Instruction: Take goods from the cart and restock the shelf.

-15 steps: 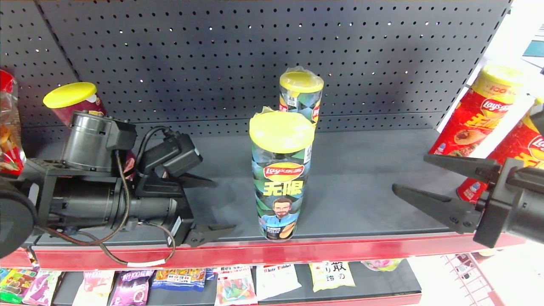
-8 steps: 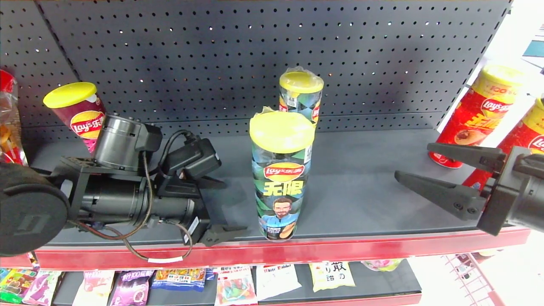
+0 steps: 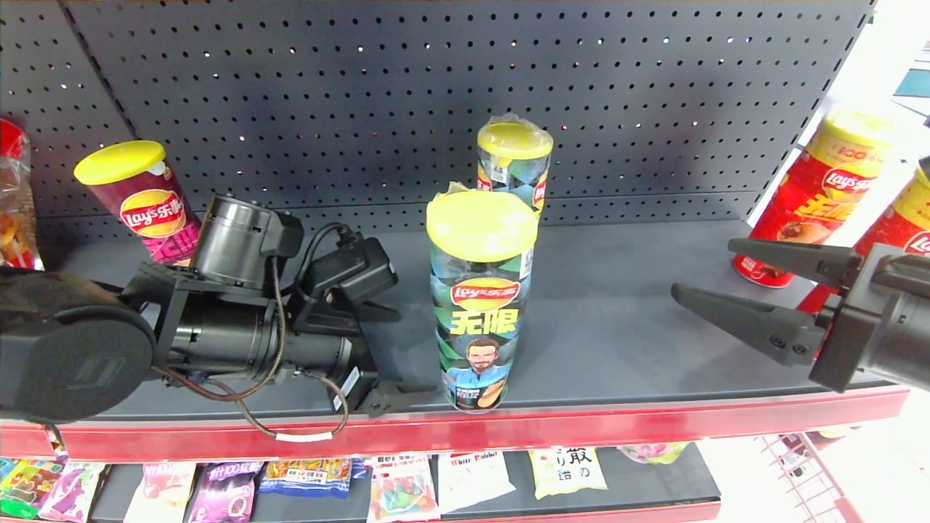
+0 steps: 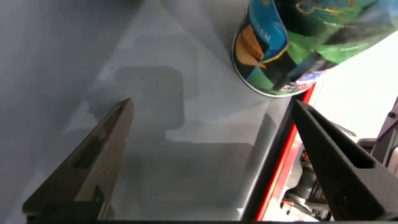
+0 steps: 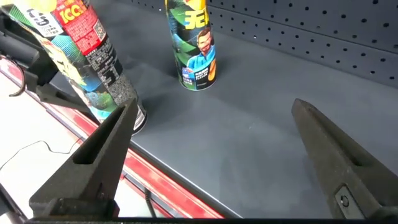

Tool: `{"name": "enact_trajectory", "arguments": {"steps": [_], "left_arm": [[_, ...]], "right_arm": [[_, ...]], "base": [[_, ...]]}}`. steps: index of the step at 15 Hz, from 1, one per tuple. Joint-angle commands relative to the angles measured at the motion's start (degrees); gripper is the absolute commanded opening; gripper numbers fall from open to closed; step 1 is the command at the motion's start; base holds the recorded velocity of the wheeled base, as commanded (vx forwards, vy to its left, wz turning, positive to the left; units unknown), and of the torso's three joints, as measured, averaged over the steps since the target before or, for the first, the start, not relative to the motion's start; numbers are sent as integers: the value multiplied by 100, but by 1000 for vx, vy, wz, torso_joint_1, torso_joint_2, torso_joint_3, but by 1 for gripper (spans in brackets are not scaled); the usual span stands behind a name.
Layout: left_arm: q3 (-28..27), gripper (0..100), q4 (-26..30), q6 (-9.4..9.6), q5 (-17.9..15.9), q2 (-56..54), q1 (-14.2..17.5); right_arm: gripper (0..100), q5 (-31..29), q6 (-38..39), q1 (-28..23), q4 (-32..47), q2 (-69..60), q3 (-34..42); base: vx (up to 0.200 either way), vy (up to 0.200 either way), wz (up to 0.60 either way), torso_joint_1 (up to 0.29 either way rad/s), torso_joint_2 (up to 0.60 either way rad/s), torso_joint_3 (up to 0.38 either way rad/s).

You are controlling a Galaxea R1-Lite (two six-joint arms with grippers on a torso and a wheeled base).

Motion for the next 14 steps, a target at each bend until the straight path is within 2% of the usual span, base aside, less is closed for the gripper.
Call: {"name": "enact_trajectory", "arguments": {"steps": [1,14], "left_arm": [[-78,100,-1,-1,2,112,-15],[-333,100,-1,-1,37,314,-182]], "right_arm": [[100,3,-1,3,-5,44,-8],[100,-76,7,3,-5,44,-70]], "base": [[0,0,0,0,0,0],[0,0,0,0,0,0]]}}
